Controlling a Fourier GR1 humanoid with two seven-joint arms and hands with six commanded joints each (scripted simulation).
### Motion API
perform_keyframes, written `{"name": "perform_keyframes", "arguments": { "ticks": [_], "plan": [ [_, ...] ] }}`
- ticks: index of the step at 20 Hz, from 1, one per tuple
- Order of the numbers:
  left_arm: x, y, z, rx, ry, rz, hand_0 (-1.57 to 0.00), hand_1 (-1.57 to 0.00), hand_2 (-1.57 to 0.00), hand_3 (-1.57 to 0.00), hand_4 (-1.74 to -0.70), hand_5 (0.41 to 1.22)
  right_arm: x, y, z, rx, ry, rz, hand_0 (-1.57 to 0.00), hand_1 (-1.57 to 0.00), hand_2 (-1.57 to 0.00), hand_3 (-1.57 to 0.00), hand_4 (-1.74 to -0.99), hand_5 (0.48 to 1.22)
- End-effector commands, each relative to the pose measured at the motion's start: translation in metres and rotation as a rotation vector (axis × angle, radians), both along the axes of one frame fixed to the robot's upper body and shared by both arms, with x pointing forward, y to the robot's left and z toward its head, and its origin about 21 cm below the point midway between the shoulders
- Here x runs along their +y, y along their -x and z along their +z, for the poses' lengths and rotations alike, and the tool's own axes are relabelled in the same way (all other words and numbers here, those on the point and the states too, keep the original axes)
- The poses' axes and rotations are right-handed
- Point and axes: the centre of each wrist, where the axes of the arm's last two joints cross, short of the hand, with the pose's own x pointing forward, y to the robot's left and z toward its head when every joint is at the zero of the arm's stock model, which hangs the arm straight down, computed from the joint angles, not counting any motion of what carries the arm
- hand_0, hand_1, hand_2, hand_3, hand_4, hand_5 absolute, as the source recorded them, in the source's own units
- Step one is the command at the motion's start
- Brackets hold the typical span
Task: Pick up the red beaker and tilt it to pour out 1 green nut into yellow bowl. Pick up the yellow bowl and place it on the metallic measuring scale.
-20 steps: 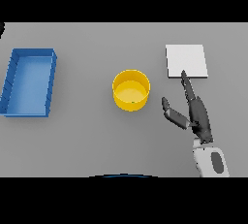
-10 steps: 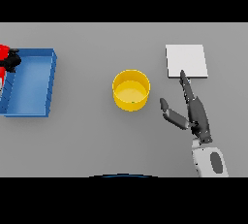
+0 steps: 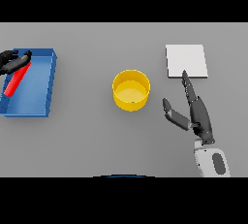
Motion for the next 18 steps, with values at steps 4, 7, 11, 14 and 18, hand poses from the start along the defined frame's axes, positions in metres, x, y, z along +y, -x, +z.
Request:
{"name": "perform_keyframes", "arguments": {
  "ticks": [4,7,11,14,18],
  "plan": [
    [-0.002,-0.004,-0.005,-0.028,-0.03,0.032,-0.13,-0.12,-0.11,-0.09,-0.72,0.647,0.004,-0.001,0.003,0.014,0.014,-0.005,0.0,0.0,0.0,0.0,-1.173,0.688],
    [-0.001,-0.007,0.0,-0.083,-0.031,0.036,-0.07,-0.06,-0.06,-0.05,-0.71,0.658,0.004,0.0,0.003,0.035,0.049,-0.025,0.0,0.0,0.0,0.0,-1.175,0.672],
    [-0.004,-0.006,0.001,-0.142,-0.015,0.03,-0.03,-0.02,-0.02,-0.02,-0.71,0.685,0.009,-0.008,0.012,-0.001,0.18,0.096,0.0,0.0,0.0,0.0,-1.137,0.717],
    [-0.003,-0.002,0.002,-0.163,0.0,0.021,-0.01,-0.01,-0.01,-0.01,-0.72,0.676,0.003,-0.023,0.025,-0.009,0.414,0.226,0.0,0.0,0.0,0.0,-1.19,0.716],
    [-0.004,-0.005,-0.001,-0.164,0.027,0.013,0.0,0.0,0.0,0.0,-0.72,0.665,0.021,-0.048,0.047,-0.1,0.786,0.413,0.0,0.0,0.0,0.0,-1.222,0.701]
  ]
}}
